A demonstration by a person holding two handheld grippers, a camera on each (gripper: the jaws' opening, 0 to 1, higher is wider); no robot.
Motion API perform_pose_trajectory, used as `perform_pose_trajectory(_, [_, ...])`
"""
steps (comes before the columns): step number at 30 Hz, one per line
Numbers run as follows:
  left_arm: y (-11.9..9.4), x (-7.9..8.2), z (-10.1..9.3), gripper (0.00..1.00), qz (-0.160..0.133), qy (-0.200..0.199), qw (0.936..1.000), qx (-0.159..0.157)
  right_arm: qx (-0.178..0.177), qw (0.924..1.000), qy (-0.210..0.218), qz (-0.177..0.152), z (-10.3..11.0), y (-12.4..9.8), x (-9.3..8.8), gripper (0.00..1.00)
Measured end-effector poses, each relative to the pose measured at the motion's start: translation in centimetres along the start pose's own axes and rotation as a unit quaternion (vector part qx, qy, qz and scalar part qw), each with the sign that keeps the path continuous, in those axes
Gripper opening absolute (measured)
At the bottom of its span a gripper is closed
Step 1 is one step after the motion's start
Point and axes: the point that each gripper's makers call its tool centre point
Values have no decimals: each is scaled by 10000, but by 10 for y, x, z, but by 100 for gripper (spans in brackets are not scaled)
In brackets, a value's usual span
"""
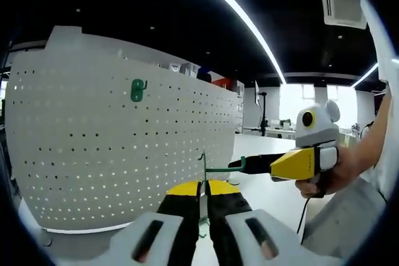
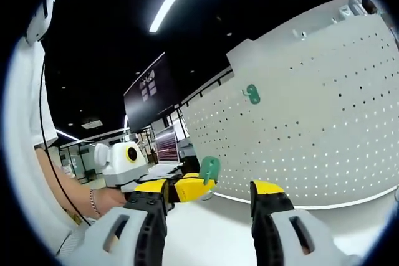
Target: Insert the hook assembly into the mounting plate slot until the hook locks in place.
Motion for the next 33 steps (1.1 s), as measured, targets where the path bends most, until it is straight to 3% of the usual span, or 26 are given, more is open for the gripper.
perform_pose_trajectory(12, [3, 1, -9, 3, -16, -22, 10000, -37, -44, 10000, 29, -33, -2, 3, 2, 46])
perform_pose_trajectory(33, [8, -2, -19, 3, 17, -7, 10000, -34, -50, 10000, -55, 17, -3, 9, 3, 21])
Point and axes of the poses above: the point that each gripper's makers call its tool centre point, and the gripper's own axes: y roughly forward along the fingers, z roughly to its left, x roughly out of its top, and after that the axes turned 9 degrees about x, right-handed
